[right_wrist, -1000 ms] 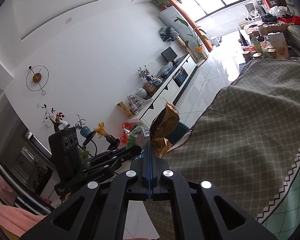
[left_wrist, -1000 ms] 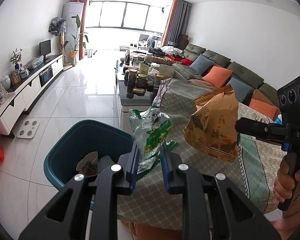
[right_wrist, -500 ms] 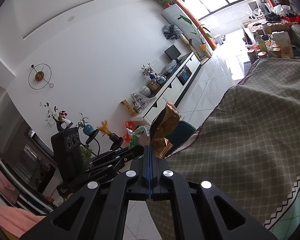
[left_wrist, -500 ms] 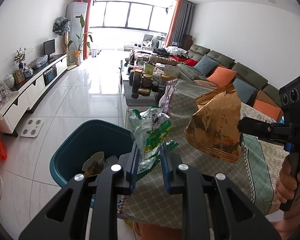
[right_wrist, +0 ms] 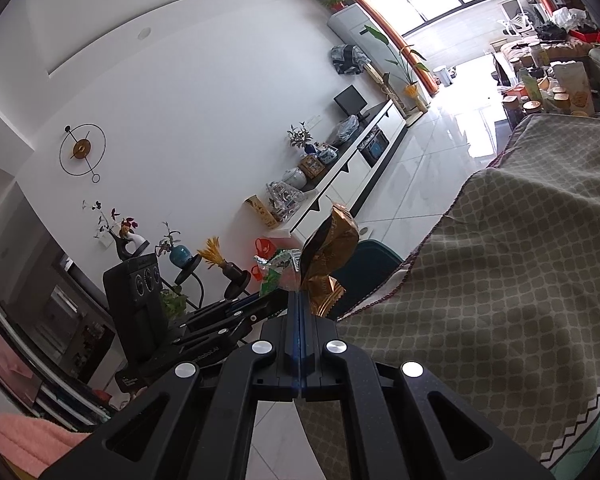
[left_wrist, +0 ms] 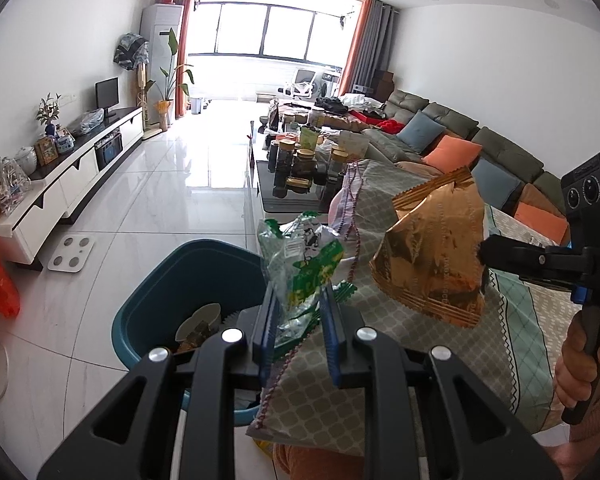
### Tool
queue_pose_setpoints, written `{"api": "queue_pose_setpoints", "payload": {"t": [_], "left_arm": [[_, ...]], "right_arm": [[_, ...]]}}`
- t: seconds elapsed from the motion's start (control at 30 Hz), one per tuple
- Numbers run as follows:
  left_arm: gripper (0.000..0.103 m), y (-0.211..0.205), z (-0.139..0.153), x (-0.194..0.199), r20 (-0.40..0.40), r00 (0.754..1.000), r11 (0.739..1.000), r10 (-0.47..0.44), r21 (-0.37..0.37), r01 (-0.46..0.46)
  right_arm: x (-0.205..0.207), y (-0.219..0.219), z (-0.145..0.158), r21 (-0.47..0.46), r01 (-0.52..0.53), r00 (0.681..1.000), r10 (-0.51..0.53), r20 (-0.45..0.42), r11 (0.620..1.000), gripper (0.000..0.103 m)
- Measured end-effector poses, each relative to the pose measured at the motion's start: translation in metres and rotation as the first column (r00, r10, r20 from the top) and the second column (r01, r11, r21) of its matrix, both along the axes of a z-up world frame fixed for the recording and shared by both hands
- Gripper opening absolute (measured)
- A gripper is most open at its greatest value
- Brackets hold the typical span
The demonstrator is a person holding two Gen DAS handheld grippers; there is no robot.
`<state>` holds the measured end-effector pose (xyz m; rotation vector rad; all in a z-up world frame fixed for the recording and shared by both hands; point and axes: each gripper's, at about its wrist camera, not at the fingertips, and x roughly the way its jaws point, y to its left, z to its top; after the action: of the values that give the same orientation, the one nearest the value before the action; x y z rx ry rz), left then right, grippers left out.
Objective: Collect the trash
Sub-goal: 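Lower both held items over the teal bin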
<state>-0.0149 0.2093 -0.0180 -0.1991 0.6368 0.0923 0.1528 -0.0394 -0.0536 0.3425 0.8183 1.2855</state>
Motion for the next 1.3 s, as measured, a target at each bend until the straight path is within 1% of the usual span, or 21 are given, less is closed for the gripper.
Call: {"api": "queue_pose_setpoints", "payload": {"t": [0.7,1.3], "left_arm": [[0.022,-0.003,-0.001,0.003,-0.015,0.999,0.999,0.047,0.010,-0.047],[0.022,0.006,-0.005,0.005,-0.030,0.996,0.997,0.080,0.005,-0.080]], "right_arm": [[0.006,0.023,0.000,0.003,-0.030,0.999,0.031,-0.023,1.000,0.001],[0.007,0.036,-0.005,-0.010,-0.050,0.998,0.050,-0.038,0.999,0.001]]}}
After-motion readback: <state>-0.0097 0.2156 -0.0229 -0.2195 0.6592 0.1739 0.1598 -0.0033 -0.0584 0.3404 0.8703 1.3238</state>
